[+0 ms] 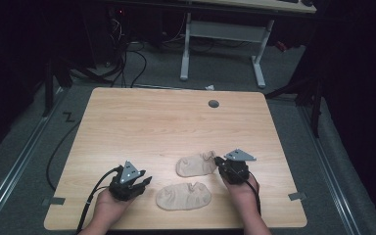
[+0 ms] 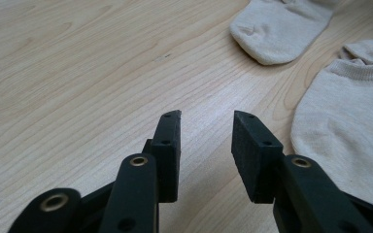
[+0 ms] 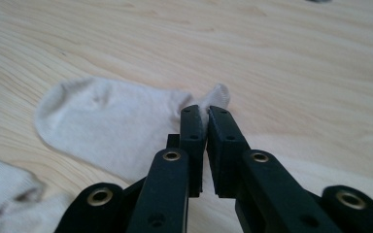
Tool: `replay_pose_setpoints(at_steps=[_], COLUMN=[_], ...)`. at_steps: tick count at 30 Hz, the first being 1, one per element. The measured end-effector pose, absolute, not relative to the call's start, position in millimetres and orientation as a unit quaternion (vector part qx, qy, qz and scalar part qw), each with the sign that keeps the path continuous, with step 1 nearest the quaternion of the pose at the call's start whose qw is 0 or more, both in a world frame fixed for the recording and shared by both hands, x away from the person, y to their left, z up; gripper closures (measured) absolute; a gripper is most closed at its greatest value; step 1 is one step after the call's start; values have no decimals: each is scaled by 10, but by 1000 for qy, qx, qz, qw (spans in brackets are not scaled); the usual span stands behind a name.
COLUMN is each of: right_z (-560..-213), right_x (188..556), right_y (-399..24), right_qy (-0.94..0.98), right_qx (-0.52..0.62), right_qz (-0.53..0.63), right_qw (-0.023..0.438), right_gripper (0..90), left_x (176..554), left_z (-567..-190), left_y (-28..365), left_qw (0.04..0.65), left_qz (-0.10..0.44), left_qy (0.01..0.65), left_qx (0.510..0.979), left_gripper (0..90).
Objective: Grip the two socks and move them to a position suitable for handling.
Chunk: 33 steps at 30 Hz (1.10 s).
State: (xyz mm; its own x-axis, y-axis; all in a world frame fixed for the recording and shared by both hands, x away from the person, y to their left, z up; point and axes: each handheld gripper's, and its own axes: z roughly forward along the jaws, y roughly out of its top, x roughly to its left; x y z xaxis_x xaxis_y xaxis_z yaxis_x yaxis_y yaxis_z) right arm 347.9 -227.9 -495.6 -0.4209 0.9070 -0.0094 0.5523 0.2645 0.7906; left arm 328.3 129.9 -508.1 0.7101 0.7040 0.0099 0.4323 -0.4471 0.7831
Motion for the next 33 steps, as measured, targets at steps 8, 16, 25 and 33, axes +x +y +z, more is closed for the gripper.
replay_pose_setpoints(at_steps=[8, 16, 25, 33], right_z=[-5042, -5201, -5246, -5259], right_x=[3436, 3602, 3545, 3512], right_y=[-2484, -2355, -2162, -1945], right_qy=[747, 784, 801, 815], right_qx=[501, 485, 461, 432], right_qz=[349, 309, 312, 322], right_qw=[261, 233, 219, 213], right_gripper=[717, 892, 896, 889], left_x=[3286, 3282, 3288, 3294], left_z=[-5085, -5081, -5085, -5094], left_y=[1297, 1306, 1304, 1292], left_qw=[401, 401, 401, 399], left_qz=[169, 170, 168, 166], left_qy=[344, 344, 346, 347], left_qx=[832, 832, 831, 832], left_gripper=[638, 635, 625, 611])
